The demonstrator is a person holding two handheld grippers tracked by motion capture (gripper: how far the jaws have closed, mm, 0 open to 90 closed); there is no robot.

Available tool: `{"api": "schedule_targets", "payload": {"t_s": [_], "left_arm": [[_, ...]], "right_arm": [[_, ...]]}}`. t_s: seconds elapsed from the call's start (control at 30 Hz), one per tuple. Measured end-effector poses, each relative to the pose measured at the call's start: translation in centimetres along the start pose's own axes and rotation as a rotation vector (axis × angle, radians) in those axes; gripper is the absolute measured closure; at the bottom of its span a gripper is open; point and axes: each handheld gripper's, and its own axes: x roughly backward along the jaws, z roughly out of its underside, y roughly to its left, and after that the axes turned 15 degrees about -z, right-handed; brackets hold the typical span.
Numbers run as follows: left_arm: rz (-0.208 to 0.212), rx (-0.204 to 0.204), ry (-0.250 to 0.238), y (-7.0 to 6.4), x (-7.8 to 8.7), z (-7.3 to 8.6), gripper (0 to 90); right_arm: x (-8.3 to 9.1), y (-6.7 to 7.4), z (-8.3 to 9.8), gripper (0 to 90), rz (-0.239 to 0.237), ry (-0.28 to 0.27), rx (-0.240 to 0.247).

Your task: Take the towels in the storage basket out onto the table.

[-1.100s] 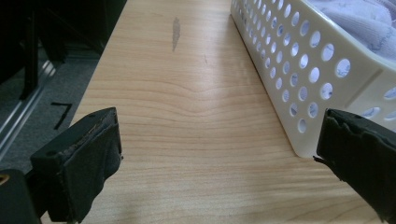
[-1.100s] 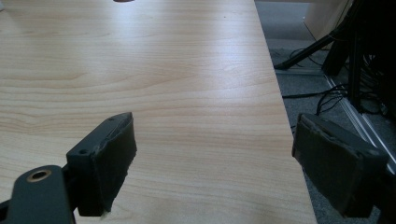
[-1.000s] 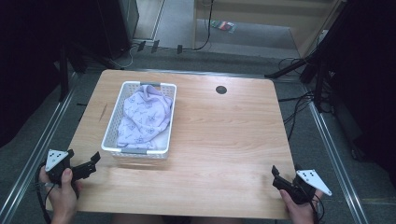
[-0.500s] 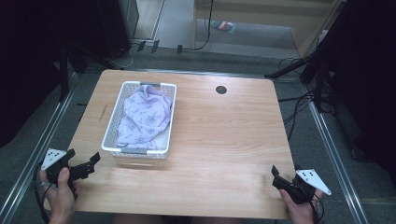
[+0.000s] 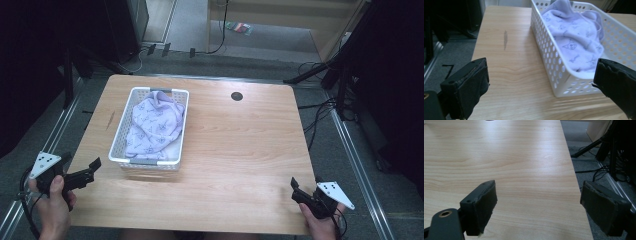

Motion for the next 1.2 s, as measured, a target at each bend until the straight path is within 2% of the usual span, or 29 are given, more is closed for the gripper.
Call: {"api": "schedule_targets", "payload": {"t_s": [0.2,0.3,0.43,0.5,0.53,0.67,0.93,1.0,1.1,1.2], "left_arm": [[0.019,-0.037,-0.003,-1.3,0.1,-2.0,0.9],[0.034,-0.075,0.021,-2.4,-0.3,-3.7,0.9],[0.056,-0.082,0.039,-3.4,-0.9,-4.9,0.9],[0.055,-0.086,0.043,-3.6,-1.1,-5.1,0.9],[0.059,-0.105,0.054,-4.2,-1.6,-5.5,0.9],[0.059,-0.134,0.068,-5.2,-2.6,-6.5,0.9],[0.062,-0.156,0.108,-6.6,-4.9,-7.5,0.9],[0.058,-0.175,0.133,-7.1,-5.9,-7.8,0.9],[0.053,-0.183,0.138,-7.4,-6.3,-8.0,0.9],[0.027,-0.221,0.16,-7.8,-7.1,-8.3,0.9]], "right_arm": [[0.0,0.0,0.0,14.3,0.001,0.001,0.0],[0.0,0.0,0.0,14.3,0.003,0.0,0.0],[0.0,-0.1,0.0,14.3,0.004,0.001,-0.003],[0.0,0.0,0.0,14.3,0.005,0.002,-0.006],[0.0,0.0,0.0,14.3,0.005,0.002,-0.006],[0.0,0.0,0.0,14.3,0.005,0.0,-0.012],[0.0,-0.1,0.0,14.2,0.003,-0.001,-0.014],[0.0,-0.1,0.0,14.2,0.002,-0.001,-0.014],[0.1,0.0,0.0,14.2,0.002,-0.001,-0.014],[0.1,-0.1,0.0,14.2,0.001,-0.002,-0.01]]}}
